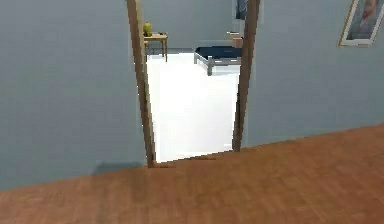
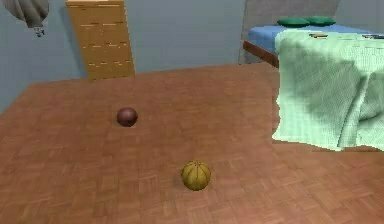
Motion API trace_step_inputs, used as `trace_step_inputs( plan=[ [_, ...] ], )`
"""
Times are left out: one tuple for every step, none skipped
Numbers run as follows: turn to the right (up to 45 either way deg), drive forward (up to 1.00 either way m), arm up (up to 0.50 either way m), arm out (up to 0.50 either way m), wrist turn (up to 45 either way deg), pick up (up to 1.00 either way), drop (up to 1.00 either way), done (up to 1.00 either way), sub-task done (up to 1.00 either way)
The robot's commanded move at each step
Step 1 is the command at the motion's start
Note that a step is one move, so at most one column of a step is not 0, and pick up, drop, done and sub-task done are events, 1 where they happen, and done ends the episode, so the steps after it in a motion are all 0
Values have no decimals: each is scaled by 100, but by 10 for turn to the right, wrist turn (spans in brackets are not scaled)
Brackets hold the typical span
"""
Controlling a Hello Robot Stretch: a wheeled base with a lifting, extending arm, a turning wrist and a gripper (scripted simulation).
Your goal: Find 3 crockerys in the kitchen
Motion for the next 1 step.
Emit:
trace_step_inputs(
  plan=[
    [0,100,0,0,0,0,0,0,0]
  ],
)
